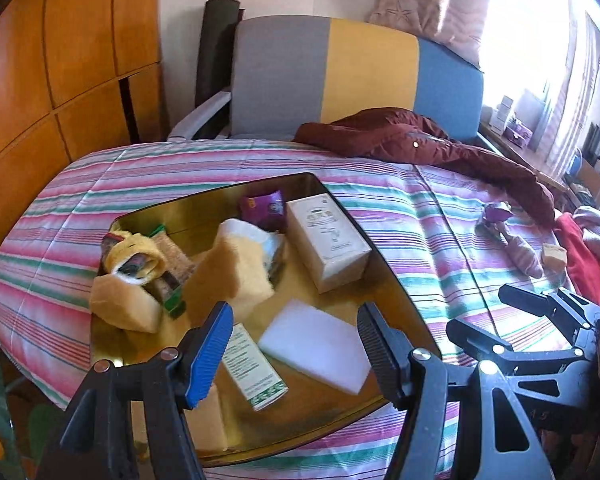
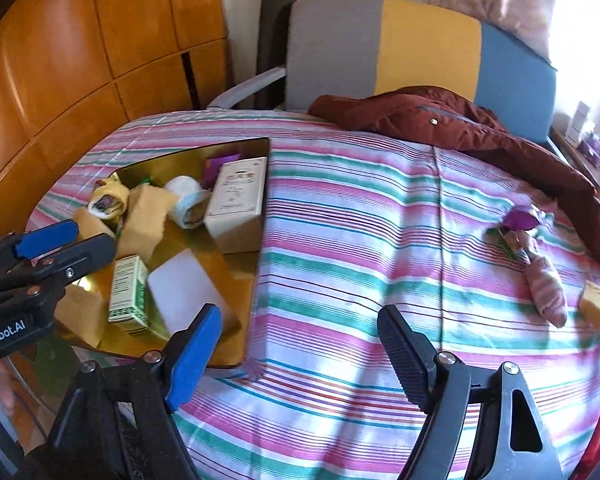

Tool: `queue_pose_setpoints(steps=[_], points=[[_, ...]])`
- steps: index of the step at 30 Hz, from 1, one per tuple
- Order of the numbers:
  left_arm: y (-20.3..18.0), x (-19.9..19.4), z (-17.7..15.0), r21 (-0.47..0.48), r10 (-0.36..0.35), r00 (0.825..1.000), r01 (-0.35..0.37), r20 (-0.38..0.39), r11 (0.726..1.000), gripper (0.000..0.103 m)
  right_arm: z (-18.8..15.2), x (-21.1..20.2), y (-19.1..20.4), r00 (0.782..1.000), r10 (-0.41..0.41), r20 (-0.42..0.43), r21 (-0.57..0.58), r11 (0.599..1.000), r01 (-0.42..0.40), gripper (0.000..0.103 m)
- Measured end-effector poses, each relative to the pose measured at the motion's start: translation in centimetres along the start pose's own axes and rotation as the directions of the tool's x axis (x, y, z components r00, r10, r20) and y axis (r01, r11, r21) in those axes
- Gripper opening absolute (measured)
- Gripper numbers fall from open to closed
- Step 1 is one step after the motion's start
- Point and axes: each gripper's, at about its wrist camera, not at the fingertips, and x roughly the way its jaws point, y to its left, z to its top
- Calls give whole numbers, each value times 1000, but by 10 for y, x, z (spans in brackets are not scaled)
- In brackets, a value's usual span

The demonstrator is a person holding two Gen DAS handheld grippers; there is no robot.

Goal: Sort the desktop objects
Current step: 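Move both tools away from the tray toward the pink sock and packet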

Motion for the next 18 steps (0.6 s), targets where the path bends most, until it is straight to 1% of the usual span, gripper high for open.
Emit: queue_pose_setpoints(steps=[4,10,18], points=[[-13,2,3,39,-14,1000,14,1,999,66,-2,-2,-11,1000,-19,0,23,1000,19,82],[-34,6,10,84,-53,999,53,3,995,66,-4,-3,-35,998,-58,-9,64,996,59,83],[-57,14,13,131,-84,996,85,-13,988,66,-10,-5,-68,994,-101,-33,129,986,105,83]])
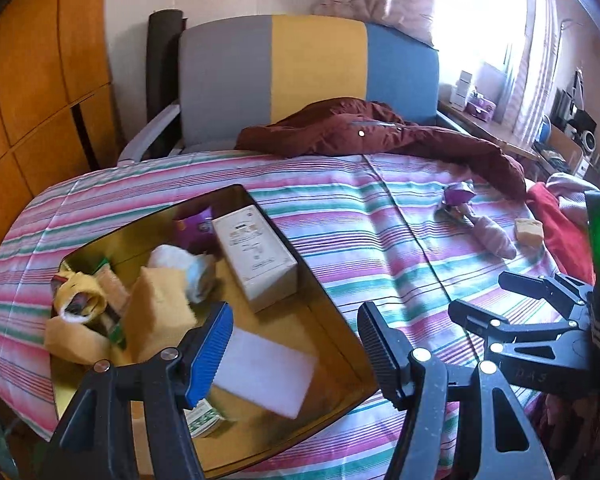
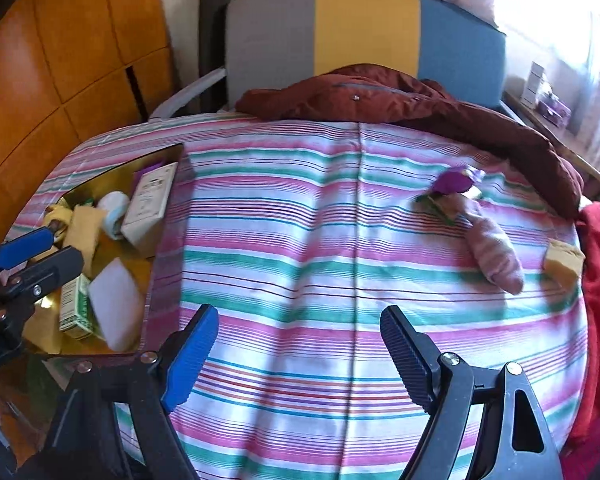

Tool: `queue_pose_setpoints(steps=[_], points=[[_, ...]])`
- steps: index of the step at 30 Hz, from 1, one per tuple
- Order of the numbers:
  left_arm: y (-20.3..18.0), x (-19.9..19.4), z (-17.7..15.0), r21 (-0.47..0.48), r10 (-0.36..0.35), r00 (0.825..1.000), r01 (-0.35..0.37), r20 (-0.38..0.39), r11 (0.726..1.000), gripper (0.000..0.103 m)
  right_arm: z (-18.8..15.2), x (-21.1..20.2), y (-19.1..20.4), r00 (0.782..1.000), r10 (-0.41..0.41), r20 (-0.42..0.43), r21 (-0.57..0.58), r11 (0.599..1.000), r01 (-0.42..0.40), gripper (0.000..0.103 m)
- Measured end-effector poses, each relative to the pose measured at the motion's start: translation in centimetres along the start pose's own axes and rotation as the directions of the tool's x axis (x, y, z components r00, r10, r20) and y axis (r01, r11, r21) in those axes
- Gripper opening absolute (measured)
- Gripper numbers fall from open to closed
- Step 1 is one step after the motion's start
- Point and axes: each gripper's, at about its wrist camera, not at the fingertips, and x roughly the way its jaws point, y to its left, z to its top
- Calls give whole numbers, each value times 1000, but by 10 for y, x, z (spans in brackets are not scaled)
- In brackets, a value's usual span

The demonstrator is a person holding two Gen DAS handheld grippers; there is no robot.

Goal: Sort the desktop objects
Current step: 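Move both tools away from the tray toward the pink sock and packet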

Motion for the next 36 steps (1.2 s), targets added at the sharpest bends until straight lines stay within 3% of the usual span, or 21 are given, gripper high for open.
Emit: queue_pose_setpoints(steps=[25,36], points=[[-40,22,3,70,-80,995,85,-63,994,66,-25,2,-118,991,-65,-120,253,963,94,83],[-55,31,8,102,-101,992,109,-80,989,66,-7,-8,-165,990,-94,-103,314,942,122,83]])
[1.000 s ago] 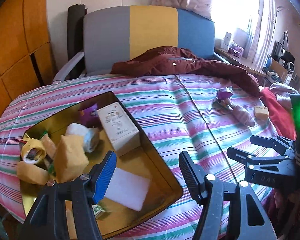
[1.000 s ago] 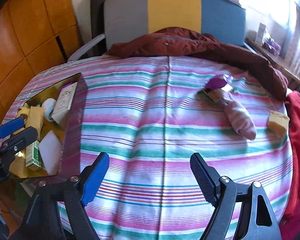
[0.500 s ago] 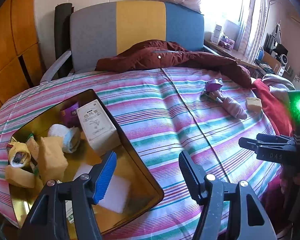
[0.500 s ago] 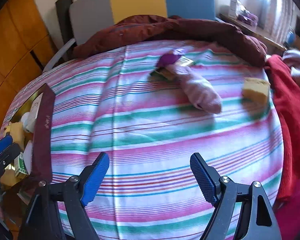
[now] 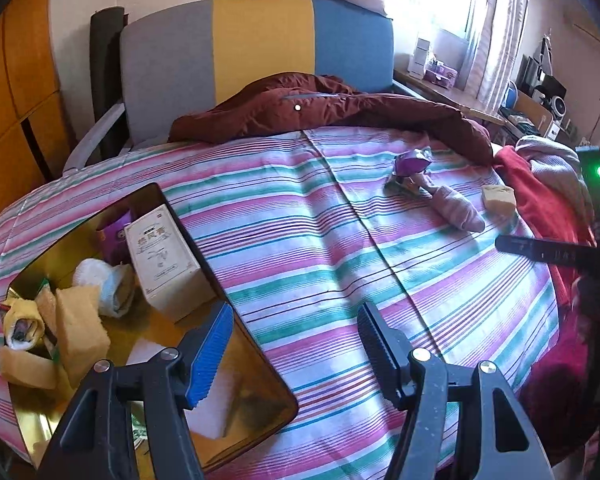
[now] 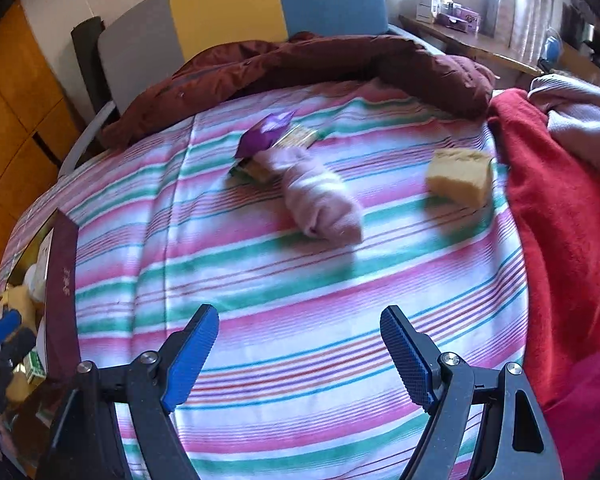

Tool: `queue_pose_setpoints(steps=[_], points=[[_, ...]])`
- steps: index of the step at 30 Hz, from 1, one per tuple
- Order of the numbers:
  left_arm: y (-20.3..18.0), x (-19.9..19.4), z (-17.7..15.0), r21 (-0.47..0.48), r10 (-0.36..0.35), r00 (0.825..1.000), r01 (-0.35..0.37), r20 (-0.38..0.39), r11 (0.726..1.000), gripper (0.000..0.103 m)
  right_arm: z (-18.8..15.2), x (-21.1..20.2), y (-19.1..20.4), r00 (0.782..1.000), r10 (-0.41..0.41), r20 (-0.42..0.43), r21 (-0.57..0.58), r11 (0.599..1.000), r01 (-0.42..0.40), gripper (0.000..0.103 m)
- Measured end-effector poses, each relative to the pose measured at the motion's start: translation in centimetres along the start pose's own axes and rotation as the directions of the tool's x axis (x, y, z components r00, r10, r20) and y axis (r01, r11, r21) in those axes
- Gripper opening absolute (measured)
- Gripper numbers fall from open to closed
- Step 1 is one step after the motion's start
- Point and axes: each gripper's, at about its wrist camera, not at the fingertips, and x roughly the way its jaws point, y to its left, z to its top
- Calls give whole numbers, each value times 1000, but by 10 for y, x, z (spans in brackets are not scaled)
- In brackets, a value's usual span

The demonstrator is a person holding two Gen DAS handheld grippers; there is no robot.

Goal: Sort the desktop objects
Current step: 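Move both tools away from the tray toward the pink sock and packet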

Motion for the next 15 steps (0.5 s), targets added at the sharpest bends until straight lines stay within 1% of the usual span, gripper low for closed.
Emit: queue_pose_setpoints(steps=[7,11,15], points=[[-12,10,5,20,-20,1000,20,-20,1000,66,24,11,-9,1000,-18,-1,-17,1000,18,83],[-16,15,9,26,-30,999,31,-22,999,66,40,18,-10,999,-40,12,-47,998,41,82],[-21,22,12,33,-38,999,39,-31,999,66,55,33,-9,999,-52,2,-68,996,52,80]])
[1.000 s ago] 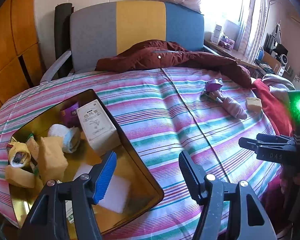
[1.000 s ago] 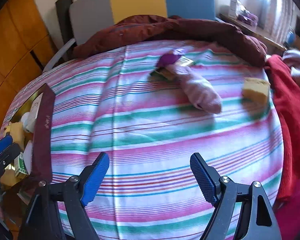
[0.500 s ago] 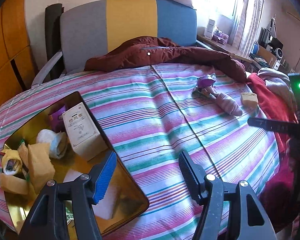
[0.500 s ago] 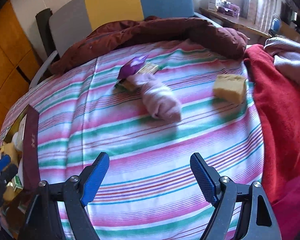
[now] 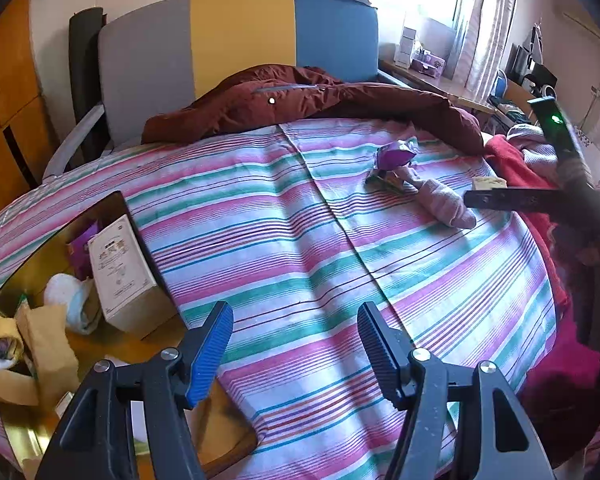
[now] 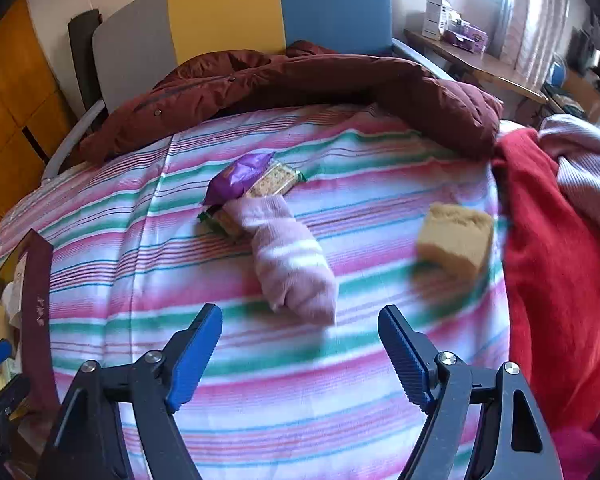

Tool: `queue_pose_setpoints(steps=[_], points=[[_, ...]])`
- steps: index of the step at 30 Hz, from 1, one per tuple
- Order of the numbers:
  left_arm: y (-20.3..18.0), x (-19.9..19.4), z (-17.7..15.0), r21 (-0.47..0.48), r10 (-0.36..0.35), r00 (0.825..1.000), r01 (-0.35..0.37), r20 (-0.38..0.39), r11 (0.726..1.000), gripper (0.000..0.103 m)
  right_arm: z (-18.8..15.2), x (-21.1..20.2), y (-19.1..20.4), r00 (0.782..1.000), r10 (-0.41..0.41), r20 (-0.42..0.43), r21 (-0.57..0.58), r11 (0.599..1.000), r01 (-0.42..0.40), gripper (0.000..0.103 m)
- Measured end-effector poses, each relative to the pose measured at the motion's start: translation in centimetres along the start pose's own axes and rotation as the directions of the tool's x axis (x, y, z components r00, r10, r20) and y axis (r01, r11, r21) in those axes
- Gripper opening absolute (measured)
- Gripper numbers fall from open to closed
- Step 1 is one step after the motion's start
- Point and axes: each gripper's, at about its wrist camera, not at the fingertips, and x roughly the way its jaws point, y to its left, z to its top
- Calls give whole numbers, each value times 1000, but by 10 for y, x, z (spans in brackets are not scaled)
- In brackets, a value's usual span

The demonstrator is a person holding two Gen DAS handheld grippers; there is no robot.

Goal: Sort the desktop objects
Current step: 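Move both tools away from the tray toward the pink sock and packet, then grasp the pink sock with the right tool while the left tool grasps the purple packet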

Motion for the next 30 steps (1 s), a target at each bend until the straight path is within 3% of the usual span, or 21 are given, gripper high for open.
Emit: queue_pose_setpoints(steps=[15,18,21,30], points=[[-15,30,18,8,-21,999,21,-43,1000,66,19,58,-8,997,47,-55,-4,999,-48,79],[-19,36,25,4,-38,998,38,-48,999,66,18,66,-9,995,65,-80,-3,998,-65,70],[-23,41,34,-8,-61,997,61,-48,998,66,18,69,-3,992,86,-91,-23,996,-88,54],[-28,60,57,-70,-108,993,104,-57,992,66,18,66,-2,991,88,-101,-44,995,-93,45]])
